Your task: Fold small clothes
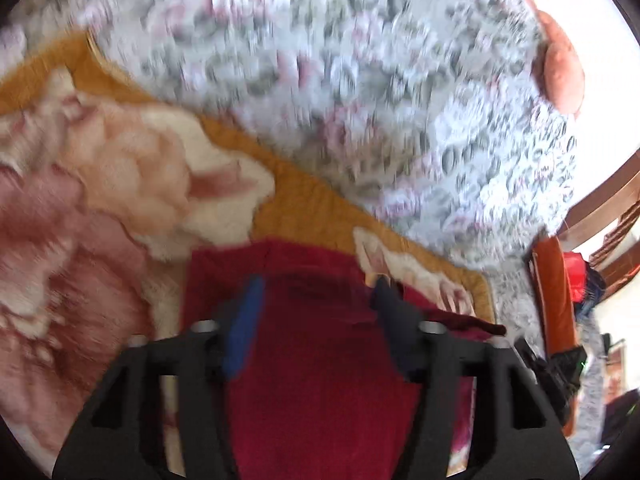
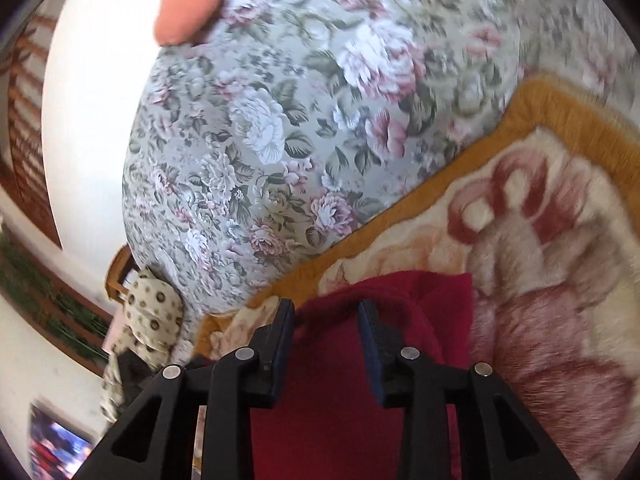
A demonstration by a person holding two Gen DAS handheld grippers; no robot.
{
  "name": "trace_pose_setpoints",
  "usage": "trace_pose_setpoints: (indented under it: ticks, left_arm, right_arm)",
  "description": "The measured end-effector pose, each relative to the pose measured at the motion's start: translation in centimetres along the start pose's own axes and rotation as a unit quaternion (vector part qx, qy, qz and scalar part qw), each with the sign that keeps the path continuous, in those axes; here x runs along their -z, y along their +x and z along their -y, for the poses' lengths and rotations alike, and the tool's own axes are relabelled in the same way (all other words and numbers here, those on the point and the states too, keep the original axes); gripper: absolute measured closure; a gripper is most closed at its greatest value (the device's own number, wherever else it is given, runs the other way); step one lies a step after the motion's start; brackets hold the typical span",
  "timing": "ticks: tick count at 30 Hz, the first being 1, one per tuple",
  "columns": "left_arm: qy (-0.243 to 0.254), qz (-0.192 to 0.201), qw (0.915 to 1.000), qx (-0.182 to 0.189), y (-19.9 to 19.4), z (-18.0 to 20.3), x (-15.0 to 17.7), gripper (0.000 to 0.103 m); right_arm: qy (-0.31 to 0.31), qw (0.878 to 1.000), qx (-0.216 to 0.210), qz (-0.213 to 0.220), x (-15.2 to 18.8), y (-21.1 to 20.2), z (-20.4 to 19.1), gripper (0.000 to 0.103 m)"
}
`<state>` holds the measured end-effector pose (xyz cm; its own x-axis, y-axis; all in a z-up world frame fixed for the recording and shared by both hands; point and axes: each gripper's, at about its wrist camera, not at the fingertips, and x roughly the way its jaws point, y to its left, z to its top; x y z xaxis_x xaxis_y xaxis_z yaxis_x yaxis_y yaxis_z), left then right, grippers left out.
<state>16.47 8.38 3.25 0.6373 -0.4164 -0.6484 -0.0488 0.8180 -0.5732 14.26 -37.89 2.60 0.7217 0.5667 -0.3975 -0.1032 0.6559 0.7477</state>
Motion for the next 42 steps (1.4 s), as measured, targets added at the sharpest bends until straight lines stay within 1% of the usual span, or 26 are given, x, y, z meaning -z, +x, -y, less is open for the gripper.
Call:
trace_pose_setpoints:
  ticks: [1, 3, 4, 5, 6, 7, 8, 9, 11, 12, 13, 14, 16, 18, 20, 21, 22, 23, 24, 26, 27, 30, 35, 37, 38, 42]
  left_arm:
    - [-0.005, 0.024, 0.9997, 0.0, -1.1, 0.0, -0.2, 0.03]
    - [-0.022, 0.05, 0.9985, 0.004, -2.5, -0.3, -0.4, 0.03]
    - [-0.027, 0.065, 0.9975, 0.003, -3.0, -0.3, -0.3, 0.03]
    - [-0.024, 0.073, 0.997, 0.002, -3.2, -0.1, -0.2, 0.03]
    - [-0.009, 0.077, 0.997, -0.003, -3.0, 0.6, -0.1, 0.031]
    - [0.007, 0.075, 0.9971, -0.008, -2.6, 1.4, 0.1, 0.031]
    - [0.029, 0.07, 0.9971, -0.013, -1.8, 2.5, 0.2, 0.034]
    - [0.043, 0.063, 0.9969, -0.017, -1.0, 3.4, 0.3, 0.042]
    - [0.074, 0.037, 0.996, -0.036, 2.2, 5.9, 0.4, 0.051]
    - [0.092, 0.031, 0.994, -0.05, 3.4, 6.8, 0.5, 0.05]
    - [0.116, 0.029, 0.9905, -0.067, 4.5, 7.7, 0.7, 0.05]
    - [0.15, 0.029, 0.9836, -0.096, 6.2, 8.6, 0.9, 0.05]
    - [0.18, 0.016, 0.973, -0.144, 8.9, 8.5, 0.9, 0.051]
    - [0.17, 0.002, 0.9721, -0.161, 10.4, 6.9, 0.6, 0.051]
    - [0.143, -0.023, 0.9727, -0.181, 11.8, 4.1, 0.2, 0.05]
    - [0.132, -0.032, 0.9731, -0.186, 12.3, 3.0, 0.2, 0.05]
    - [0.108, -0.047, 0.9765, -0.181, 12.8, 1.0, 0.3, 0.05]
    - [0.096, -0.036, 0.9818, -0.16, 12.3, 0.4, 0.3, 0.05]
    - [0.086, -0.03, 0.985, -0.147, 11.9, 0.0, 0.3, 0.051]
    - [0.077, -0.023, 0.9877, -0.134, 11.8, -0.7, 0.4, 0.051]
    - [0.074, -0.018, 0.9882, -0.133, 11.7, -0.8, 0.5, 0.051]
    - [0.067, -0.006, 0.9886, -0.135, 11.6, -1.1, 0.7, 0.051]
    - [0.072, -0.005, 0.9873, -0.141, 12.0, -0.6, 0.9, 0.05]
    - [0.069, -0.004, 0.9884, -0.135, 12.1, -0.8, 0.8, 0.048]
    - [0.07, -0.002, 0.9889, -0.131, 12.2, -0.8, 0.8, 0.045]
    - [0.082, -0.002, 0.9879, -0.132, 12.4, -0.4, 1.0, 0.038]
  right_arm:
    - [-0.007, 1.0, 0.004, 0.001, 0.1, -0.5, -0.1, 0.071]
    - [-0.021, 1.0, 0.023, 0.005, 0.1, -1.5, 0.0, 0.071]
    - [-0.033, 0.999, 0.039, 0.006, 0.1, -1.8, -0.1, 0.071]
    - [-0.046, 0.997, 0.057, 0.005, 0.1, -2.0, -0.1, 0.071]
    - [-0.07, 0.993, 0.091, -0.001, 0.1, -1.9, -0.5, 0.071]
    - [-0.089, 0.99, 0.112, -0.005, 0.2, -1.6, -0.8, 0.071]
    - [-0.112, 0.985, 0.133, -0.01, 0.2, -1.2, -1.2, 0.071]
    - [-0.139, 0.978, 0.152, -0.013, 0.3, -0.6, -2.0, 0.071]
    - [-0.165, 0.973, 0.16, -0.014, 0.3, 0.5, -3.1, 0.071]
    - [-0.179, 0.97, 0.162, -0.014, 0.3, 1.4, -4.0, 0.071]
    - [-0.192, 0.966, 0.171, -0.016, 0.4, 2.5, -4.7, 0.071]
    - [-0.207, 0.96, 0.188, -0.019, 0.4, 3.9, -5.3, 0.071]
    - [-0.222, 0.954, 0.201, -0.03, 0.5, 6.4, -5.6, 0.071]
    - [-0.231, 0.948, 0.214, -0.052, 0.6, 9.1, -5.0, 0.071]
    - [-0.235, 0.942, 0.229, -0.068, 0.6, 11.2, -4.0, 0.072]
    - [-0.24, 0.937, 0.242, -0.076, 0.5, 12.2, -3.3, 0.072]
    - [-0.239, 0.934, 0.252, -0.087, 0.5, 13.2, -2.6, 0.072]
    - [-0.227, 0.935, 0.252, -0.106, 0.5, 14.1, -1.4, 0.072]
    - [-0.22, 0.936, 0.246, -0.124, 0.6, 14.9, -0.4, 0.071]
    - [-0.239, 0.936, 0.23, -0.116, 0.9, 15.1, -0.2, 0.069]
    - [-0.239, 0.938, 0.224, -0.112, 1.0, 15.0, -0.1, 0.067]
    - [-0.24, 0.942, 0.214, -0.098, 1.4, 14.8, 0.2, 0.066]
    - [-0.238, 0.944, 0.209, -0.093, 1.5, 14.8, 0.1, 0.065]
    - [-0.235, 0.946, 0.205, -0.093, 1.5, 14.9, 0.2, 0.065]
    - [-0.234, 0.946, 0.204, -0.092, 1.5, 15.1, 0.3, 0.065]
    - [-0.237, 0.945, 0.206, -0.09, 1.5, 15.1, 0.2, 0.065]
